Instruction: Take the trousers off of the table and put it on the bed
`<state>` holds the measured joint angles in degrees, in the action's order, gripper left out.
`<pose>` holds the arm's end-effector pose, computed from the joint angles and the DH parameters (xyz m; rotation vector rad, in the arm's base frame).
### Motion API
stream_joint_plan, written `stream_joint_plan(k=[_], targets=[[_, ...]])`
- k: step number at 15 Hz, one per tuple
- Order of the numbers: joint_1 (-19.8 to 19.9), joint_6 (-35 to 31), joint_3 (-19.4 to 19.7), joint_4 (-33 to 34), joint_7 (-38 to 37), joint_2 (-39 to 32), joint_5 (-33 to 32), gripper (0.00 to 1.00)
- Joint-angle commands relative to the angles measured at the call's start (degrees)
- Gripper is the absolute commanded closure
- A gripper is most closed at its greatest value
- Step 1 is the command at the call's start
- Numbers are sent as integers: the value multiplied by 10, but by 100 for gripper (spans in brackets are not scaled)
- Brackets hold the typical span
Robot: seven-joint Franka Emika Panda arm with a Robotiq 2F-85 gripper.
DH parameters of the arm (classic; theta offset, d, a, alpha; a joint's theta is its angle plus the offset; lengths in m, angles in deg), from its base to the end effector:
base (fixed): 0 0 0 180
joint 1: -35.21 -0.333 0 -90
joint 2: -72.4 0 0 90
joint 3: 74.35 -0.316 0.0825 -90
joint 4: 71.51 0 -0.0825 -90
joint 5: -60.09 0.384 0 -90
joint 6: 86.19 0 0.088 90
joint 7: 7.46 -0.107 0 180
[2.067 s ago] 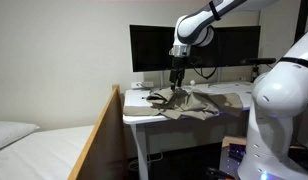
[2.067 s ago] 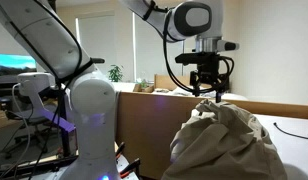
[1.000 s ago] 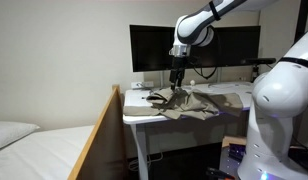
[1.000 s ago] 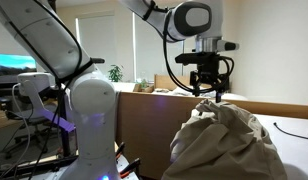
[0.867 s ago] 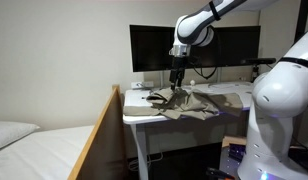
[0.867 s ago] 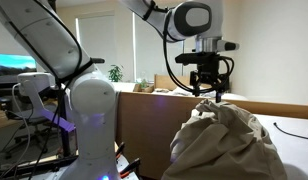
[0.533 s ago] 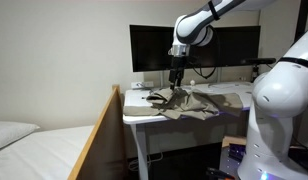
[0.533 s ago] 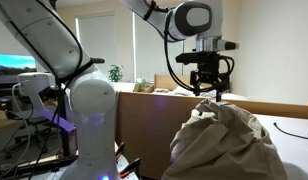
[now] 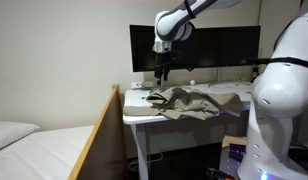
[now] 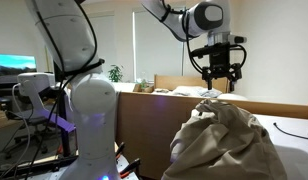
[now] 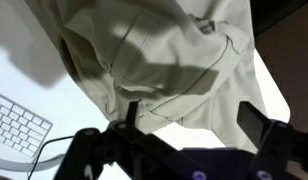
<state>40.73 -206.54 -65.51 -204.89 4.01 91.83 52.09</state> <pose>0.4405 -0.1233 0.4796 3.0431 0.0296 0.1381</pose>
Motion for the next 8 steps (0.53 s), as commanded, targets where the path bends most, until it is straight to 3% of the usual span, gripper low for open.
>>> stream_joint_plan(k=[1,4,8], targets=[[-4,31,-31,89,-44,-103,-22,0],[-13,53,-47,128,-71,-153,-12,0],[-17,51,-60,136,-200,-186,-35,0]])
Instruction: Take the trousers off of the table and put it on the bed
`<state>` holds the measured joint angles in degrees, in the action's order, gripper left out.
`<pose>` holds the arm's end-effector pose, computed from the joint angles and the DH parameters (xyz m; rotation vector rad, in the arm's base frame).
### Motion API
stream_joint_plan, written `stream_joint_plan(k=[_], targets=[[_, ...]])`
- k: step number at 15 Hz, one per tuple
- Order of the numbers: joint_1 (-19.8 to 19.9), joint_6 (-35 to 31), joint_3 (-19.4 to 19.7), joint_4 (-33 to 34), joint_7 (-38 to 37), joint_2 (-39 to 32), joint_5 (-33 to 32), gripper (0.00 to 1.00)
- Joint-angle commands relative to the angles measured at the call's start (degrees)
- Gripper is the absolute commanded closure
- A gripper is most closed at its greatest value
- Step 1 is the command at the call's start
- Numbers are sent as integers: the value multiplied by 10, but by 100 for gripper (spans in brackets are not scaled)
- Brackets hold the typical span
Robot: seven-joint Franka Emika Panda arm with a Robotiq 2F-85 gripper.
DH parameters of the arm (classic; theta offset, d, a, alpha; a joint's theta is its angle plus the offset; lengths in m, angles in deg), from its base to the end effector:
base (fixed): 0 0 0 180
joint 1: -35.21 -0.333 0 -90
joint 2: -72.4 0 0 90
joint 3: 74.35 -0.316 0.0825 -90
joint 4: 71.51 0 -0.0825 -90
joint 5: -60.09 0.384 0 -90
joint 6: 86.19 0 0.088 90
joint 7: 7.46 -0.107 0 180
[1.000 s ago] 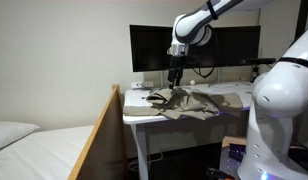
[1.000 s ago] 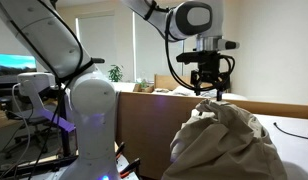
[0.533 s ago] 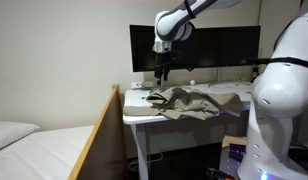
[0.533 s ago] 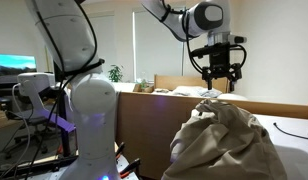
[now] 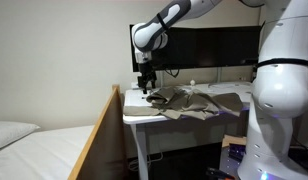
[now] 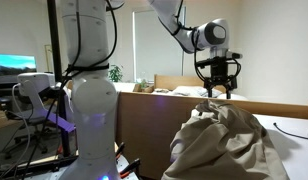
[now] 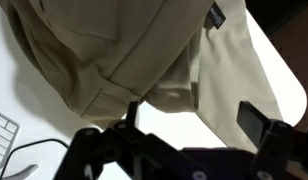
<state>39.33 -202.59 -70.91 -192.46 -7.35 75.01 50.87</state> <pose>0.5240 -0.0790 0.4334 3.0022 -0.0838 -0.0648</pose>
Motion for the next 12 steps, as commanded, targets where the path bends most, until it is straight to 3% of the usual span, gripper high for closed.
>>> stream_joint_plan(k=[1,8,12], targets=[[-5,8,-8,7,-126,-19,-29,0],[-16,51,-15,-3,-379,-17,-99,0],[-19,87,-16,-8,-450,-14,-93,0]])
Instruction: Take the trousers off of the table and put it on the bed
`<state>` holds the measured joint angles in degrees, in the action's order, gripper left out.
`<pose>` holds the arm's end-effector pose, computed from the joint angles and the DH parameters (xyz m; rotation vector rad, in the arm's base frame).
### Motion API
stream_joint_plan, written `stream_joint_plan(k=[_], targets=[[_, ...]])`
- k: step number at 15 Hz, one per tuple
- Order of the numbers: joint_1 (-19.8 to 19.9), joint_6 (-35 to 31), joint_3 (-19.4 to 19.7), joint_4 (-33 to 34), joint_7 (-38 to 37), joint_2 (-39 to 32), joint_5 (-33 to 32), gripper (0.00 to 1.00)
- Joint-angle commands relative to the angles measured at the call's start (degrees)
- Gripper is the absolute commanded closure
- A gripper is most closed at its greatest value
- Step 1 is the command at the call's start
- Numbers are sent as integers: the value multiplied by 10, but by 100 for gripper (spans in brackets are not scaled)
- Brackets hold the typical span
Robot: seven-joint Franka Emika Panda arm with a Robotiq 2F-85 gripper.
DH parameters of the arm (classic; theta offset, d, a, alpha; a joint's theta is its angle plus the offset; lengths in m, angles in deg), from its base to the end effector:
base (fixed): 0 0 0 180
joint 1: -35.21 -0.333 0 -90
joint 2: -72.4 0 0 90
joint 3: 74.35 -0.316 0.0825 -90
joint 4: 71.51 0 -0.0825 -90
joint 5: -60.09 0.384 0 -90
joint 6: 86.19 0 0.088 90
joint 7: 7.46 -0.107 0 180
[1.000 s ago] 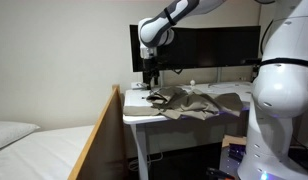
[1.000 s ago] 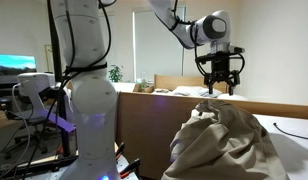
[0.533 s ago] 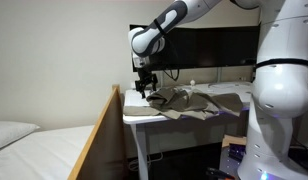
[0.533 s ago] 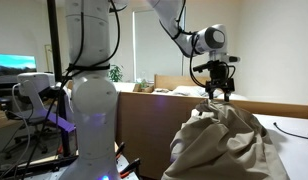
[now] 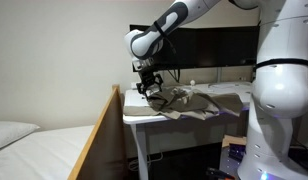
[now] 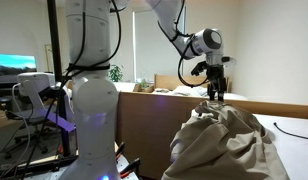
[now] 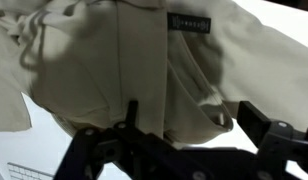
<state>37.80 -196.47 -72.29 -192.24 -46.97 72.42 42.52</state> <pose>0.5201 -0.0635 0.4055 2.6785 -0.8837 -0.1270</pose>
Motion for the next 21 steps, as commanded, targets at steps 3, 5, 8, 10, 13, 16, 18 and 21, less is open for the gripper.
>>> stream_joint_plan(k=[3,5,8,10,13,16,18,21], targets=[[-3,41,-1,-14,-91,10,-17,0],[-1,54,1,-17,-110,13,-16,0],[2,82,6,-21,-135,17,-15,0],[5,100,11,-24,-146,22,-14,0],[10,119,20,-23,-129,16,-9,0],[13,120,29,-24,-122,10,-7,0],[15,117,33,-25,-101,5,-2,25],[15,115,35,-20,-70,0,-6,40]])
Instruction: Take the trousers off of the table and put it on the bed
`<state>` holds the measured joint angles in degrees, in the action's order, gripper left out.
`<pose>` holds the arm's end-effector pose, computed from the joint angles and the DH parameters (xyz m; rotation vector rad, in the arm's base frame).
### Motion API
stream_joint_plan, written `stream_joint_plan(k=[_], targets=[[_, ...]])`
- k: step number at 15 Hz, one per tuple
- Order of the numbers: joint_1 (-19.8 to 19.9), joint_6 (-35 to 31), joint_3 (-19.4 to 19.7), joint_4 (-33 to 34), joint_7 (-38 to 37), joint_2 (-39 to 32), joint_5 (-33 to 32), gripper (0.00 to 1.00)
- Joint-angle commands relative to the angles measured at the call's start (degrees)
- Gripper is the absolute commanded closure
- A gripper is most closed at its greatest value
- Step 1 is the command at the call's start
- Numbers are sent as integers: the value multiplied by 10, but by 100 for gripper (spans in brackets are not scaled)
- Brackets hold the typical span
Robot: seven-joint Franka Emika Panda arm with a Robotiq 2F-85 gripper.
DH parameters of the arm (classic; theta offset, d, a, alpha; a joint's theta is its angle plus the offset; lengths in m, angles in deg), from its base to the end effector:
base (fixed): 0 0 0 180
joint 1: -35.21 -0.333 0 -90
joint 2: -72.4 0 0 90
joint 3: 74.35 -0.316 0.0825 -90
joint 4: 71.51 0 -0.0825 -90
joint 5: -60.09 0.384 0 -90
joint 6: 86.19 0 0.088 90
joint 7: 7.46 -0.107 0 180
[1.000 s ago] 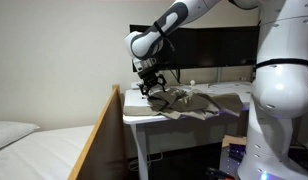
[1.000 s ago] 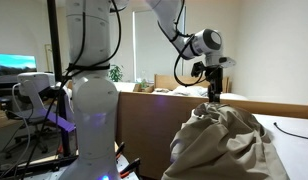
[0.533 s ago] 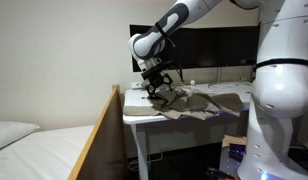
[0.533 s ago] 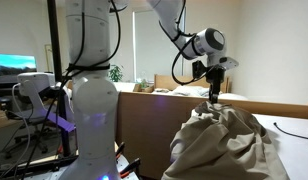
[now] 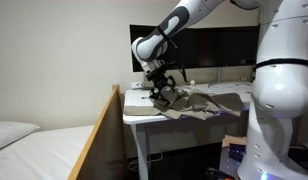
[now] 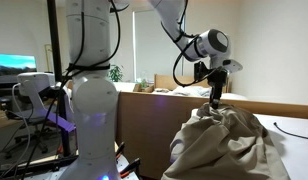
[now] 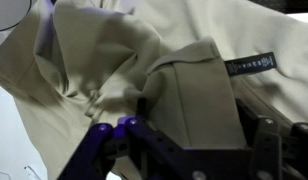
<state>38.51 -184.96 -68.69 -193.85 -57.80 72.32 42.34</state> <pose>0.4810 -0.1043 0.3831 2.4156 -1.2012 -0.3854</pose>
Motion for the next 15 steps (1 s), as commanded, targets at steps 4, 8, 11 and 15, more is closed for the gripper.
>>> stream_joint_plan(k=[4,8,11,15], targets=[[6,-12,-3,1,88,-3,-7,66],[4,-34,-6,3,127,-6,1,88],[1,-66,-11,4,159,-9,9,92],[-10,-119,-23,7,198,-4,18,90]])
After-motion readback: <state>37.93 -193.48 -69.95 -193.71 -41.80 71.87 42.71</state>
